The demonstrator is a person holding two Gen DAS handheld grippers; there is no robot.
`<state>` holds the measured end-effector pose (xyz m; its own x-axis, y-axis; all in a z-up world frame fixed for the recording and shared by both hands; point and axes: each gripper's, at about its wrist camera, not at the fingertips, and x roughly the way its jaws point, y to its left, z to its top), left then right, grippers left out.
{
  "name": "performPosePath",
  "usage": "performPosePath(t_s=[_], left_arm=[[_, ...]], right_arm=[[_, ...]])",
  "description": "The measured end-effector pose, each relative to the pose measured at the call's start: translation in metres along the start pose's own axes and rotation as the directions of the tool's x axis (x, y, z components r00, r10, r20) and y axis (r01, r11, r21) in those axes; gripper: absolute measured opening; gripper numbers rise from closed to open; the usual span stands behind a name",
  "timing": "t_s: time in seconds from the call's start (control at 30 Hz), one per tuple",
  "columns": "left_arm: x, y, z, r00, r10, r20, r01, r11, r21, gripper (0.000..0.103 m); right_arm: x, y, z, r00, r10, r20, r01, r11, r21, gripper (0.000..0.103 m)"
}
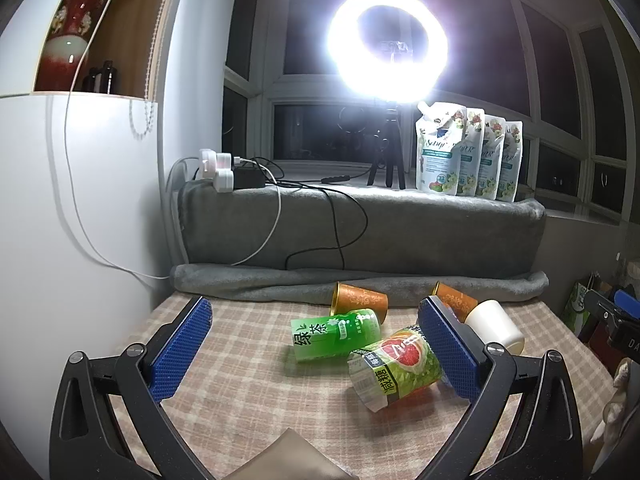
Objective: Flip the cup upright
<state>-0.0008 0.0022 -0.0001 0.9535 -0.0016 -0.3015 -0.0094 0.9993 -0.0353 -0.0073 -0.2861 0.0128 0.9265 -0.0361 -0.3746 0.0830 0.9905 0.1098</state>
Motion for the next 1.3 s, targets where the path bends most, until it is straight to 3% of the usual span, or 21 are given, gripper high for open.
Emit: performPosePath(t_s=[1.3], left_arm=[[0.0017,0.0055,0.0016,1.0,0.004,-0.002,-0.004,1.0,-0.021,0.103]], right_arm=[[0.0009,0.0011,0.0014,1.0,-0.012,0.01,0.012,1.0,-0.01,0.103]])
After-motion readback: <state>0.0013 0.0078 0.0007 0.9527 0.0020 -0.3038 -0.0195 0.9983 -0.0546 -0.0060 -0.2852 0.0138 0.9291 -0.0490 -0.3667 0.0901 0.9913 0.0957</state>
